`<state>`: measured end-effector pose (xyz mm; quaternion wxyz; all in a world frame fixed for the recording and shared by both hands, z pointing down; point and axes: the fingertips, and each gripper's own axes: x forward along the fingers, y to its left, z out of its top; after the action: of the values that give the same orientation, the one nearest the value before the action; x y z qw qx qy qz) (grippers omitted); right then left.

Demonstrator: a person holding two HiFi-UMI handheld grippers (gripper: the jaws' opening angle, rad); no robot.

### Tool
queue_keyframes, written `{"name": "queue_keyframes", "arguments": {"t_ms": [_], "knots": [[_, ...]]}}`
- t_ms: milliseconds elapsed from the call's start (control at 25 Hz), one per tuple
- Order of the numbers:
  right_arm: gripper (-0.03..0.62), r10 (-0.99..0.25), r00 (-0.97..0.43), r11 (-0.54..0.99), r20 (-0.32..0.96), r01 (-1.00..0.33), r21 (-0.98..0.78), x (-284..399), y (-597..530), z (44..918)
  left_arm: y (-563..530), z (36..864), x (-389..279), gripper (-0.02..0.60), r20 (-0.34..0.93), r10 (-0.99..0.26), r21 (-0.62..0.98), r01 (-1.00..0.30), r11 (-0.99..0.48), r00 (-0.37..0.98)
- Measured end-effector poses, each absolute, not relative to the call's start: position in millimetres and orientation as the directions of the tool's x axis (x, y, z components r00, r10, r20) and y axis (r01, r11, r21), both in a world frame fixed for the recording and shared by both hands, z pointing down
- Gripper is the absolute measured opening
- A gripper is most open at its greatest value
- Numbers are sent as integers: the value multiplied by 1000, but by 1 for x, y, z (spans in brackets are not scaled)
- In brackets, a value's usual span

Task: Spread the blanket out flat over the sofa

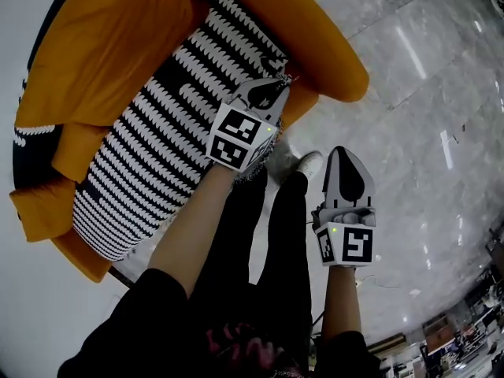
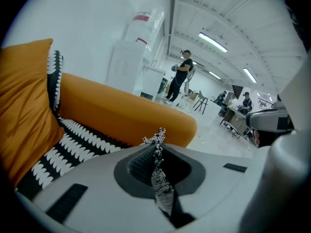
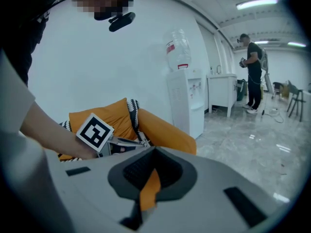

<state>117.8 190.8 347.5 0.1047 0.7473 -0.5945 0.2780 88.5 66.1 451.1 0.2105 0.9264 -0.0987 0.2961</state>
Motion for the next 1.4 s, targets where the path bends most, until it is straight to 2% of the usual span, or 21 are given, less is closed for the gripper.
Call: {"name": "queue_keyframes", "arguments": {"t_ms": [640,1200,1280,1400], "knots": [[20,-811,221,-383,541,-900,-206,178,277,359,162,471,155,26,633,56,323,-197,-926,772],[20,-777,272,-471,568,-849,-238,235,341,390,198,534,184,26,727,64,305,-237,-922,683],[20,-773,270,-473,574,-848,-239,239,344,397,205,544,186,28,735,97,326,-224,-918,672],[20,-767,269,-477,583,-846,-237,244,340,400,228,548,193,28,736,195,358,-128,-925,648]]}}
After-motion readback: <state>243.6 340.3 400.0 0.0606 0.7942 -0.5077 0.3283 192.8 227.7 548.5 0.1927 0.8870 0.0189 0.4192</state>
